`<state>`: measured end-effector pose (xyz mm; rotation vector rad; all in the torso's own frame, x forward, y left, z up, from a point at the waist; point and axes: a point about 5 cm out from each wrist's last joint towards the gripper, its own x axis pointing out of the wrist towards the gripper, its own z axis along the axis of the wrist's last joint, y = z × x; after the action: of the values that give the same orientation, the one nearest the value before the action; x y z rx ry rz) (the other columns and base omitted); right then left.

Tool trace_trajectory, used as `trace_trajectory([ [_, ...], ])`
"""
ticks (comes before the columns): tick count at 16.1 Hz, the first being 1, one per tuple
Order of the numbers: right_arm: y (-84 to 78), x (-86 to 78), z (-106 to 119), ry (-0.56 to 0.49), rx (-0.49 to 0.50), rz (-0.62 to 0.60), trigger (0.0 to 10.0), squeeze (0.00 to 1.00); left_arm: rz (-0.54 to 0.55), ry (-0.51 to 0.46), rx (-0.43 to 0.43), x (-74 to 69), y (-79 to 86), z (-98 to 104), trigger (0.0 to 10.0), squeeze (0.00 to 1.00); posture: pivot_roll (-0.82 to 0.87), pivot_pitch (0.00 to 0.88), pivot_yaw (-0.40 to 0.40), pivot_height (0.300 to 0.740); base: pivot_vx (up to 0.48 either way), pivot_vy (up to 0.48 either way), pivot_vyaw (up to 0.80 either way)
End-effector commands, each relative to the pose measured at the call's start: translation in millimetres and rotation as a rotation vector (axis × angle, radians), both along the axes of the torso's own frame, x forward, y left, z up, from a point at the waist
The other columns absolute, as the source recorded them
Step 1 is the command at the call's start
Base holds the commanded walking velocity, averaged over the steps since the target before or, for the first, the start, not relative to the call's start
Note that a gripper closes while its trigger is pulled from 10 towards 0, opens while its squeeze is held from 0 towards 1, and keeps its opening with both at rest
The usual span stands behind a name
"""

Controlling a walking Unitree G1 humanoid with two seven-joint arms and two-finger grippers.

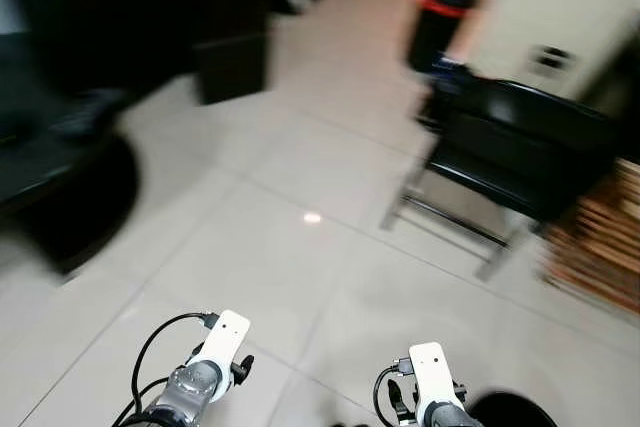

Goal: Picking trash to rubbish bin

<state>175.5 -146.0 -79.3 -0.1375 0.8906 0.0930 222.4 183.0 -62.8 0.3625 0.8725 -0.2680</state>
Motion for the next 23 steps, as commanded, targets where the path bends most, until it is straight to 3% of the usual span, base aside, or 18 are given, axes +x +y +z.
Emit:
trace_trajectory([
  [1,-5.6,-0.7,-1.2,0.018,-0.011,-0.009,10.0,0.0,-0.023,0.0,0.008,1.8,-2.4,0.8,10.0,0.0,0.2,0.051,-0.108,0.74,0.0,0.0,-0.78],
  [23,-2.8,-0.2,-1.9,0.026,-0.021,0.012,10.0,0.0,-0.096,0.02,0.07,2.0,-0.1,0.8,10.0,0.0,0.21,0.058,-0.103,0.74,0.0,0.0,-0.78],
])
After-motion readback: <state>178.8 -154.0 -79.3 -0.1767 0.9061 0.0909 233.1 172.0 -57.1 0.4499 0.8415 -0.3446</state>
